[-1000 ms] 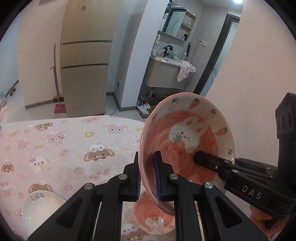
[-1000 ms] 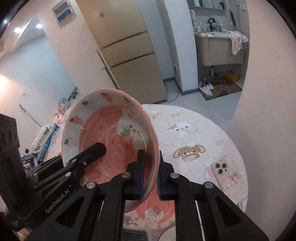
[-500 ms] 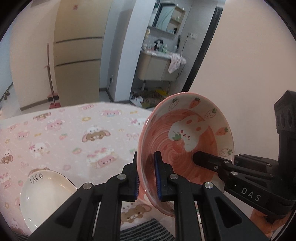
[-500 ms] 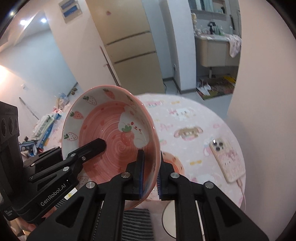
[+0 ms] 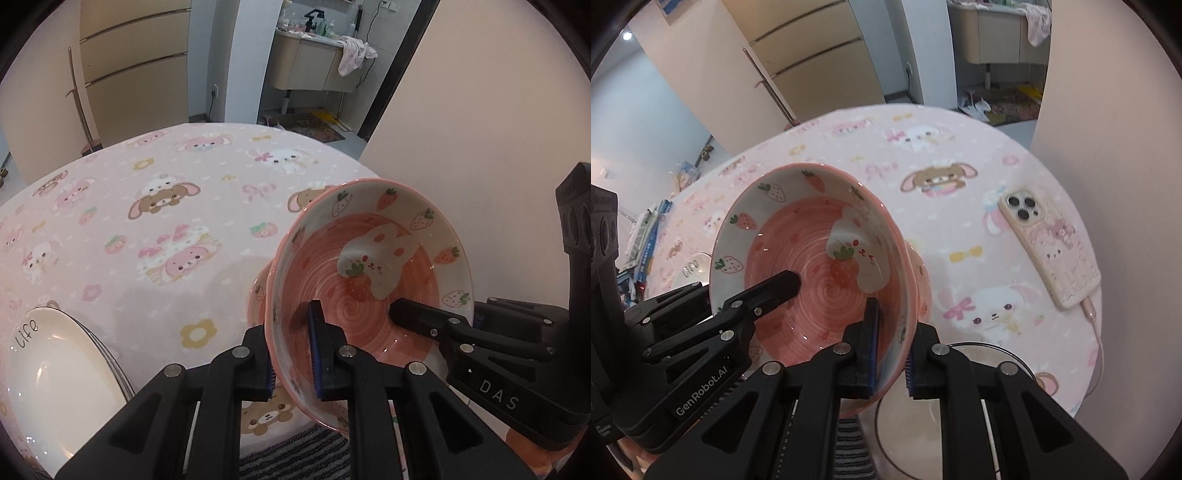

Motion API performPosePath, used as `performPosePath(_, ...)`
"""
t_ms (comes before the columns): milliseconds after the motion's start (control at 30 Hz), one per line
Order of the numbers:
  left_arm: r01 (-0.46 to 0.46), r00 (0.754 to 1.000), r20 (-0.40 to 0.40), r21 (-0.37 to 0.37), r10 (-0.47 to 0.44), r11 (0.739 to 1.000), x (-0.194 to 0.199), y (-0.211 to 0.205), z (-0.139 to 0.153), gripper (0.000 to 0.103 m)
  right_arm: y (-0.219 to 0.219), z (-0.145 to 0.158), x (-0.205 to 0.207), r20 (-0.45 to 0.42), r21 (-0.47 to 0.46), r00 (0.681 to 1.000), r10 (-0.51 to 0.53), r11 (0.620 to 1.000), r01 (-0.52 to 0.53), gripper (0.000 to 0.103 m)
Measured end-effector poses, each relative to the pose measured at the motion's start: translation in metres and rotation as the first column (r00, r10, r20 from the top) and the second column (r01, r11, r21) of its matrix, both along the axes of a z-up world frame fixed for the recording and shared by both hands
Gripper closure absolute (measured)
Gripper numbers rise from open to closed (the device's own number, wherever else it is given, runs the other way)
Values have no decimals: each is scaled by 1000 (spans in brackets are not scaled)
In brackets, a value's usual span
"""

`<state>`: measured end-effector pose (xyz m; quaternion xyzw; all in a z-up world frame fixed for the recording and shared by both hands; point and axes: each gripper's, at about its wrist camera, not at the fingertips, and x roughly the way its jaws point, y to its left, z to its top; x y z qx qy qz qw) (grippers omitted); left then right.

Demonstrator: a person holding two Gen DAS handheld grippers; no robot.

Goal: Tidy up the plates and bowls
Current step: 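Lift the pink bowl with both grippers and carry it over the other pink bowl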

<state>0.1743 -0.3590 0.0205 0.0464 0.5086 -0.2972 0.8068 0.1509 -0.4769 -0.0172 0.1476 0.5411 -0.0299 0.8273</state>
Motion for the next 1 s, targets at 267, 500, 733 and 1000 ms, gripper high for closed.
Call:
performPosePath(267, 66, 998, -2, 32, -66, 997, -5, -23, -21, 88, -19, -12, 0, -29, -32, 999, -27, 999, 26, 92)
performPosePath(500, 48, 999, 1, 59, -49, 997, -2, -22, -26, 88, -19, -17, 4, -39, 0, 999, -15, 1000, 15, 89)
performPosePath(733, 43, 998, 36, 124, -48, 991, -3, -26, -31, 86, -18, -25, 15, -58, 26, 998, -3, 1000, 5, 77)
performPosePath(1000, 45, 997, 53, 163, -55, 986, 0, -24, -34, 86, -18, -21, 17, -23, -60, 1000, -10, 998, 9, 94)
